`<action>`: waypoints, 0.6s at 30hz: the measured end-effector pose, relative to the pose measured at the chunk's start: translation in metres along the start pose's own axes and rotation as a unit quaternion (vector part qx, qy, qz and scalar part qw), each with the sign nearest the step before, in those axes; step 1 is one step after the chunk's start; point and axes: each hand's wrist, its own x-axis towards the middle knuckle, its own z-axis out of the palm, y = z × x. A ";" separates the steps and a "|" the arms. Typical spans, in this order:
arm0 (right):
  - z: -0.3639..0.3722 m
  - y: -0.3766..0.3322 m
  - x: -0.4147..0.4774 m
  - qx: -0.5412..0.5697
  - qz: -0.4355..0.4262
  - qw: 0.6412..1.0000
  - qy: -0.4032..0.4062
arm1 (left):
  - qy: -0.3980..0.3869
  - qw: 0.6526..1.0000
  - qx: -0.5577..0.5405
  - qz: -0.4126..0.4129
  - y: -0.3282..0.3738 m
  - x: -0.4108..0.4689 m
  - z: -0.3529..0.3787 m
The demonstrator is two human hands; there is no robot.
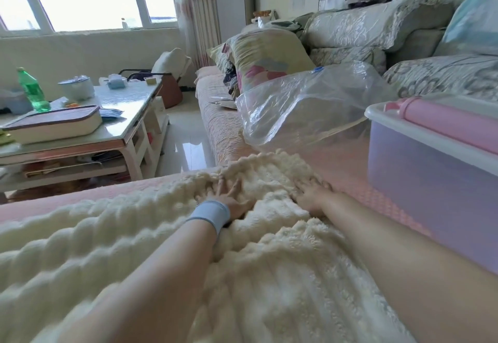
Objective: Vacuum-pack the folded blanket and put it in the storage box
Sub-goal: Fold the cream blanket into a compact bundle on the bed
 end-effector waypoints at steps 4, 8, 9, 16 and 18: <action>0.001 0.005 -0.013 0.036 0.001 0.999 0.005 | -0.006 1.000 0.016 0.014 -0.004 -0.013 -0.011; -0.016 0.000 -0.053 0.077 -0.039 0.994 0.071 | 0.020 0.998 0.001 0.057 0.003 -0.053 -0.030; -0.019 -0.002 -0.067 0.079 -0.052 0.991 0.094 | 0.029 0.997 -0.008 0.066 0.006 -0.068 -0.035; 0.003 -0.010 -0.200 0.088 -0.138 0.981 0.102 | 0.012 0.988 0.002 0.155 0.045 -0.203 -0.024; 0.015 -0.006 -0.236 0.094 -0.133 0.984 0.073 | 0.013 0.984 0.020 0.179 0.053 -0.242 -0.014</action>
